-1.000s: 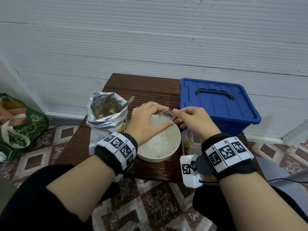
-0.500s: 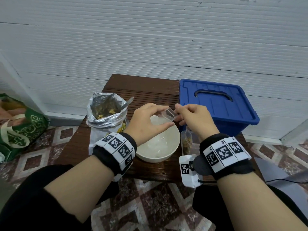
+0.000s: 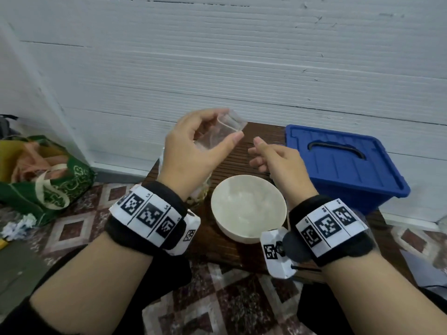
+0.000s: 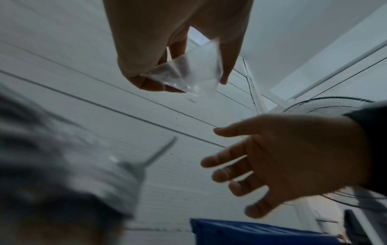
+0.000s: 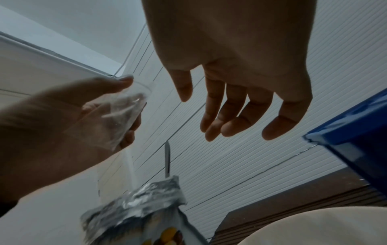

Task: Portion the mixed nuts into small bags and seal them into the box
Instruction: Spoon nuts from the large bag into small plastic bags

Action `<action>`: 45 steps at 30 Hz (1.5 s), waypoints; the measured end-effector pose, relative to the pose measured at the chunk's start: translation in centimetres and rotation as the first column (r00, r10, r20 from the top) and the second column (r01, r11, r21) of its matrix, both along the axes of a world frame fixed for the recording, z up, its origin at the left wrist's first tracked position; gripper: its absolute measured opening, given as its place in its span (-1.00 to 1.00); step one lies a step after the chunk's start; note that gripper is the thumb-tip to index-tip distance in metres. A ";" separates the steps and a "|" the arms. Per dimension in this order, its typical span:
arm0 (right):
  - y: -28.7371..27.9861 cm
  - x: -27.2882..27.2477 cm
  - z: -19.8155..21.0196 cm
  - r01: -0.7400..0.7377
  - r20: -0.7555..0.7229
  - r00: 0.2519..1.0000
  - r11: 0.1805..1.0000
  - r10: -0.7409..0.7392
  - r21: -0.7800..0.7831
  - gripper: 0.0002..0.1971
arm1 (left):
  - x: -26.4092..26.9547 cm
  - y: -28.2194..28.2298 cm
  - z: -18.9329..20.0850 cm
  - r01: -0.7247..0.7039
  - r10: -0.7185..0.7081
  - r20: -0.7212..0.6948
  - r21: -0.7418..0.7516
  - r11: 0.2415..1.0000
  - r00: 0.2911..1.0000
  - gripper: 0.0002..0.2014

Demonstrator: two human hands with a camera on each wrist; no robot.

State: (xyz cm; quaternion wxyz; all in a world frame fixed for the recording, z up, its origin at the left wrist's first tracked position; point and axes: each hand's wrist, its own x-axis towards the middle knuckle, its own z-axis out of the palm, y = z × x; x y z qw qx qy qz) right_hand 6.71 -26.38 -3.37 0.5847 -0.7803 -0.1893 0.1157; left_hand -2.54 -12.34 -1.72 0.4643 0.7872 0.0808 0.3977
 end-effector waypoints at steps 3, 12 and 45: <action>1.9 -0.6 -0.2 -0.079 0.020 0.997 0.995 0.080 -0.061 -0.65 | -0.6 3.2 0.6 -0.192 0.192 -0.052 0.007 0.981 0.980 -0.65; 6.0 -2.1 -2.3 -0.174 -0.048 0.985 0.958 0.167 -0.226 -0.62 | -1.3 8.8 -1.2 -0.283 0.095 -0.555 -0.264 0.922 0.826 -0.61; 5.4 -1.2 -1.1 0.089 0.662 0.749 0.995 -0.037 -0.046 -0.80 | -0.5 7.6 -1.0 -0.077 0.075 -0.510 0.017 0.997 0.857 -0.68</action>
